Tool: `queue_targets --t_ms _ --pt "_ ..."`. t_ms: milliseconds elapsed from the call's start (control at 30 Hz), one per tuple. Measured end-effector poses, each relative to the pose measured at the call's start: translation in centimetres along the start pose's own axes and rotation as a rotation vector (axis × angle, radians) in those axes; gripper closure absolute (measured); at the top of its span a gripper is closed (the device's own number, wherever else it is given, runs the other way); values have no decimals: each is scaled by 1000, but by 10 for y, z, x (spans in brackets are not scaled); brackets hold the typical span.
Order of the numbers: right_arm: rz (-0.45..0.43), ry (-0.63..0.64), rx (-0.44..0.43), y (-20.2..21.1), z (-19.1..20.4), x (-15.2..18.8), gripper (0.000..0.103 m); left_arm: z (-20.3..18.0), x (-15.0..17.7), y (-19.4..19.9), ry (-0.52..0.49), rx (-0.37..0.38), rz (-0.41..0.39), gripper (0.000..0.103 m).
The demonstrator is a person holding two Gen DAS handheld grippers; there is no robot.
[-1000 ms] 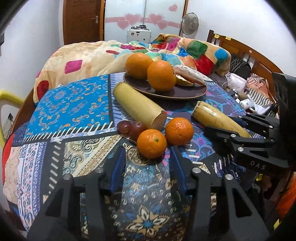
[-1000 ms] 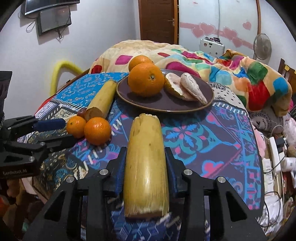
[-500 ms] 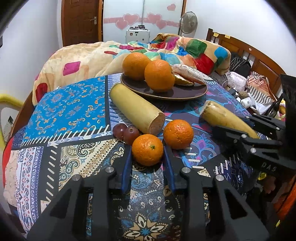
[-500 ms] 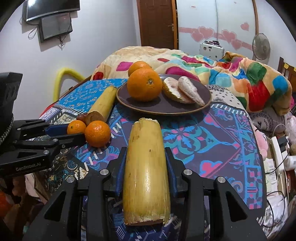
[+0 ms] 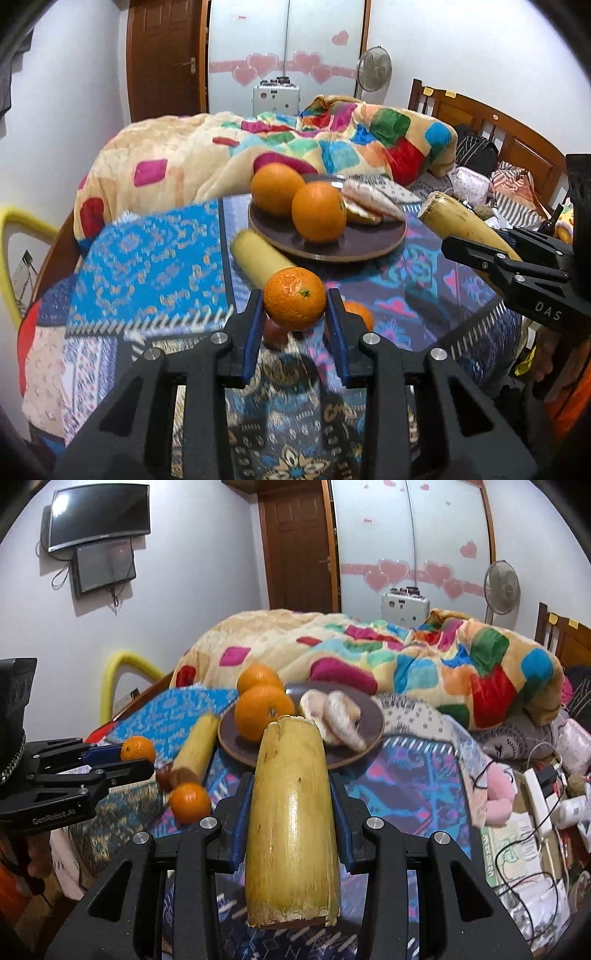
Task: Organize fruits
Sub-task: 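Lift the yellow fruit with right tool while left tool carries tangerine toward the plate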
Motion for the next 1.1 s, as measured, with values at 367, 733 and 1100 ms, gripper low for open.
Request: queue_targets --t_ms 367,733,1100 --pt "-60 22 23 -13 -8 -32 68 1 -32 -29 -26 -3 -22 70" --pt "-79 47 28 -41 -10 -55 68 9 -47 -63 -38 -1 -15 70" --pt "-10 64 25 -89 -9 -67 68 21 -53 -92 -31 6 41 70"
Point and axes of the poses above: each gripper's, at about its wrist camera, not at the fingertips, and y roughly against the way its jaws point, z to its left, x to its underside, the point moved 1 cm from there along -y, roughly the way its jaws point, and after that the axes turned 9 degrees about -z, right-handed, at the moved point
